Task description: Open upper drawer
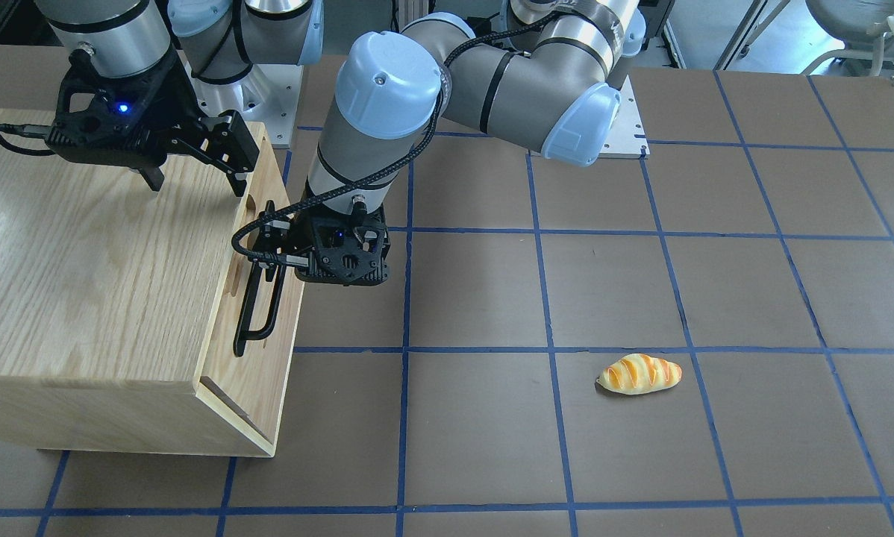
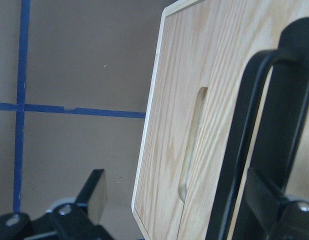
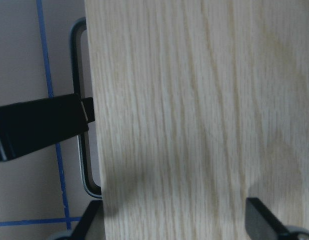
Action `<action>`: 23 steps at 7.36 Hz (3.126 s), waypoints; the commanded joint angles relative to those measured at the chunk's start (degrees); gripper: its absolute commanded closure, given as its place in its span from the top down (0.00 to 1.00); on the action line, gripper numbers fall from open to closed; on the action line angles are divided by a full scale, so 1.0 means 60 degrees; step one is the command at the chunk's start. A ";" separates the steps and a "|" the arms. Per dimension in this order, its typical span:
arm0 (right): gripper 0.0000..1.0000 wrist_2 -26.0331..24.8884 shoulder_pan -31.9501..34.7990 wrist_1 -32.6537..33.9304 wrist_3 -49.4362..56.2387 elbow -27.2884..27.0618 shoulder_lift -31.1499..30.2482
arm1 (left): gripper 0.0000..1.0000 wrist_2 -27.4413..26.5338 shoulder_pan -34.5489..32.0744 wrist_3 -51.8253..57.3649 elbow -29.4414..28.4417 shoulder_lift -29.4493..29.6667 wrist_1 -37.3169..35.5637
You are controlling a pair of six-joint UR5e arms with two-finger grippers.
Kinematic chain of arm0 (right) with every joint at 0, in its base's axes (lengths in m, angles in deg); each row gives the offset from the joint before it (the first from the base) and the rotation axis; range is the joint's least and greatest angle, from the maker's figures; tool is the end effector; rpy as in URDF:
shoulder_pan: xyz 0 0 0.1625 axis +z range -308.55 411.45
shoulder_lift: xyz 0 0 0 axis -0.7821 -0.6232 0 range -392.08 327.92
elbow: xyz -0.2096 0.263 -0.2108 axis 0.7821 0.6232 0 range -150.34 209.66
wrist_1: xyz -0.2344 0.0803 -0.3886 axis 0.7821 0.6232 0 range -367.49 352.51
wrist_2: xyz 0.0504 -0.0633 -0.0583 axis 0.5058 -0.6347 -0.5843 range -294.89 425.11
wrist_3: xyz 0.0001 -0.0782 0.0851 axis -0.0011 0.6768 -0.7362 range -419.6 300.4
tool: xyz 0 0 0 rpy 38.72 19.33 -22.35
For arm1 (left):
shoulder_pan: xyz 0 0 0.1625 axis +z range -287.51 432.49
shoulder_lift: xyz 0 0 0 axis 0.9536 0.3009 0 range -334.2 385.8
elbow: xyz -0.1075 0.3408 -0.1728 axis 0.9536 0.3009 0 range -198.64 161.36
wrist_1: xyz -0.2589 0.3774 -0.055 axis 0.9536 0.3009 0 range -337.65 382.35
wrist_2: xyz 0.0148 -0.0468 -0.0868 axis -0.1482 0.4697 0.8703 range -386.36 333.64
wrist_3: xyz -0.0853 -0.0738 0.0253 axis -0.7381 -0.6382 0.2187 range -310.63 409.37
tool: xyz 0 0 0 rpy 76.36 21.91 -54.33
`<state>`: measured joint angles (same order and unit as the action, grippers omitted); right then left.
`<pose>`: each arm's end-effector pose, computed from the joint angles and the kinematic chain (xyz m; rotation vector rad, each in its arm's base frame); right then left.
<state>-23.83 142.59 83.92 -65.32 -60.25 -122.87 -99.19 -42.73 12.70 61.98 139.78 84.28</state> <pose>0.1462 -0.5371 0.4547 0.1241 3.1175 -0.0605 -0.4544 -0.5719 0.3298 0.2268 -2.7558 0.0652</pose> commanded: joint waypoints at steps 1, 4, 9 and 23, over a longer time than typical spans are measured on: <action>1.00 0.0013 0.0000 0.0000 0.0000 0.0000 0.0000 | 1.00 -0.0049 -0.0001 -0.0012 -0.0004 0.0061 0.0020; 1.00 0.0013 0.0000 0.0000 0.0000 0.0000 0.0000 | 1.00 -0.0209 -0.0015 0.0148 -0.0004 0.0076 0.0122; 1.00 0.0013 0.0000 0.0000 0.0000 0.0000 0.0000 | 1.00 -0.0531 -0.0001 0.0149 -0.0004 0.0120 0.0167; 1.00 0.0013 0.0000 0.0000 0.0000 0.0000 0.0000 | 1.00 -0.0884 0.0657 0.0808 0.0054 -0.0202 0.1031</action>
<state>-23.82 142.59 83.92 -65.32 -60.26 -122.87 -104.23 -39.59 17.46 62.34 138.68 90.14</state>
